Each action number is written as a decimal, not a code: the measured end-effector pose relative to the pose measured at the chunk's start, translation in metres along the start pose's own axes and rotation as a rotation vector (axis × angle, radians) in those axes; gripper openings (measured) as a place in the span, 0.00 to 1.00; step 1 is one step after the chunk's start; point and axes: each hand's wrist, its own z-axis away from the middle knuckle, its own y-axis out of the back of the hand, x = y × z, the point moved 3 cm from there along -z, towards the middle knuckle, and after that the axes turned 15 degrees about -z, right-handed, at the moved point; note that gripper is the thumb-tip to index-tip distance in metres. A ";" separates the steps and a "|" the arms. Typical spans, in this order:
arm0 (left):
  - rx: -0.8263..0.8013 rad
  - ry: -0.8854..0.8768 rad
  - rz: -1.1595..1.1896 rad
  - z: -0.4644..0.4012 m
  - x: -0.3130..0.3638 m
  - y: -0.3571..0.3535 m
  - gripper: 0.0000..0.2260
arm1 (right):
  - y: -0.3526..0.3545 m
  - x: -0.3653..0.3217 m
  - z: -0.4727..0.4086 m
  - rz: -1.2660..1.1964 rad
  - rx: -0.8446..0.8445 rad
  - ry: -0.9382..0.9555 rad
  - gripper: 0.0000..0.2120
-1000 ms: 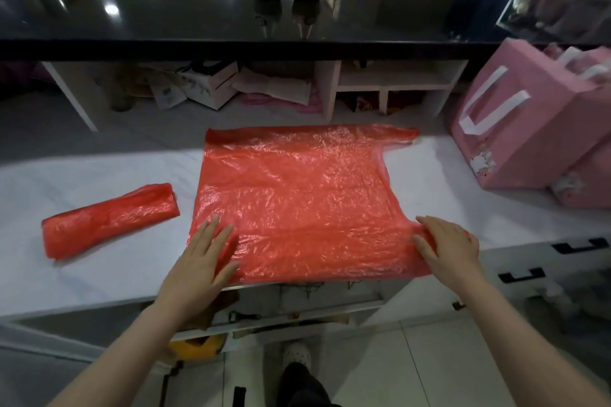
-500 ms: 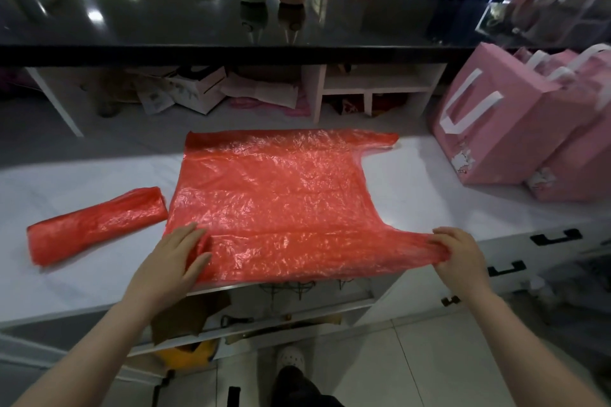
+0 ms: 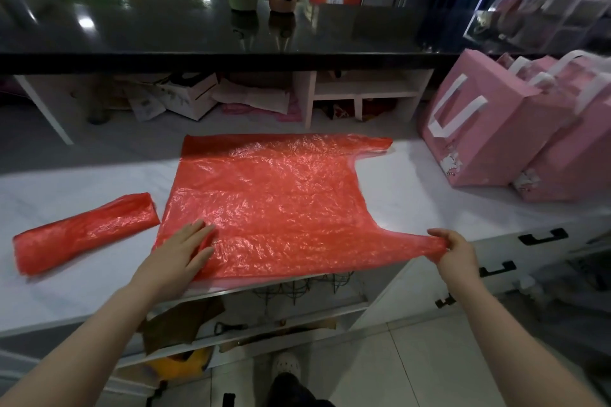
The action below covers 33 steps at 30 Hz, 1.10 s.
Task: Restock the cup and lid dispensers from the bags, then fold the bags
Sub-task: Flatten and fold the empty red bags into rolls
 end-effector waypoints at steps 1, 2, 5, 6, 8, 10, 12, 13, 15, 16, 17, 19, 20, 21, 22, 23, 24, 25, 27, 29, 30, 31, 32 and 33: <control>0.009 0.010 0.001 -0.002 -0.002 0.001 0.31 | 0.001 0.001 -0.001 0.008 0.010 -0.009 0.17; 0.015 0.022 0.001 -0.006 -0.004 0.001 0.31 | 0.002 0.002 -0.003 -0.002 0.027 -0.034 0.17; 0.029 0.026 -0.065 -0.017 -0.007 0.003 0.28 | 0.003 0.004 -0.006 -0.142 0.051 -0.180 0.13; 0.058 0.023 -0.100 -0.020 -0.006 0.005 0.27 | 0.002 0.005 -0.007 -0.181 0.048 -0.229 0.12; 0.109 0.026 -0.135 -0.028 -0.005 0.008 0.26 | 0.001 0.006 -0.007 -0.206 0.036 -0.296 0.11; 0.090 0.011 -0.126 -0.038 -0.003 0.008 0.27 | 0.002 0.008 -0.009 -0.213 0.010 -0.331 0.10; 0.004 -0.005 -0.112 -0.045 -0.003 0.002 0.29 | 0.004 0.011 -0.011 -0.210 0.004 -0.340 0.09; -0.041 -0.003 -0.115 -0.048 -0.003 -0.001 0.31 | 0.006 0.012 -0.011 -0.192 0.017 -0.335 0.09; -0.083 0.017 -0.129 -0.051 -0.007 -0.006 0.36 | 0.013 0.014 -0.012 -0.157 0.078 -0.308 0.09; -0.082 0.030 -0.135 -0.052 -0.009 -0.007 0.37 | 0.017 0.016 -0.013 -0.164 0.111 -0.300 0.11; -0.076 0.039 -0.141 -0.053 -0.010 -0.008 0.37 | 0.021 0.017 -0.013 -0.178 0.138 -0.297 0.13; -0.068 0.039 -0.152 -0.054 -0.010 -0.008 0.36 | 0.027 0.020 -0.015 -0.180 0.172 -0.298 0.16; -0.061 0.034 -0.152 -0.054 -0.009 -0.008 0.35 | 0.029 0.020 -0.016 -0.170 0.174 -0.296 0.16; -0.042 0.029 -0.145 -0.054 -0.006 -0.007 0.34 | 0.031 0.020 -0.016 -0.153 0.166 -0.290 0.17; -0.007 0.020 -0.133 -0.053 -0.002 -0.005 0.33 | 0.031 0.020 -0.016 -0.123 0.151 -0.278 0.17; 0.042 0.007 -0.117 -0.051 0.002 -0.003 0.32 | 0.031 0.018 -0.014 -0.064 0.133 -0.250 0.16; 0.097 -0.011 -0.095 -0.049 0.007 0.000 0.32 | 0.030 0.014 -0.011 0.017 0.116 -0.205 0.16; 0.143 -0.029 -0.064 -0.046 0.012 0.004 0.31 | 0.029 0.009 -0.008 0.119 0.103 -0.144 0.18; 0.189 -0.057 0.012 -0.039 0.019 0.011 0.31 | 0.023 -0.003 0.001 0.326 0.087 0.042 0.22; 0.198 -0.063 0.060 -0.031 0.022 0.014 0.31 | 0.014 -0.016 0.011 0.543 0.056 0.319 0.25; 0.198 -0.050 0.078 -0.026 0.022 0.014 0.30 | 0.008 -0.022 0.016 0.632 0.027 0.462 0.25; 0.200 -0.025 0.096 -0.022 0.021 0.013 0.29 | 0.002 -0.027 0.020 0.686 -0.006 0.576 0.24; 0.201 0.005 0.116 -0.017 0.020 0.012 0.28 | -0.003 -0.031 0.024 0.704 -0.037 0.648 0.23; 0.200 0.027 0.132 -0.012 0.018 0.010 0.28 | -0.005 -0.033 0.026 0.693 -0.058 0.663 0.21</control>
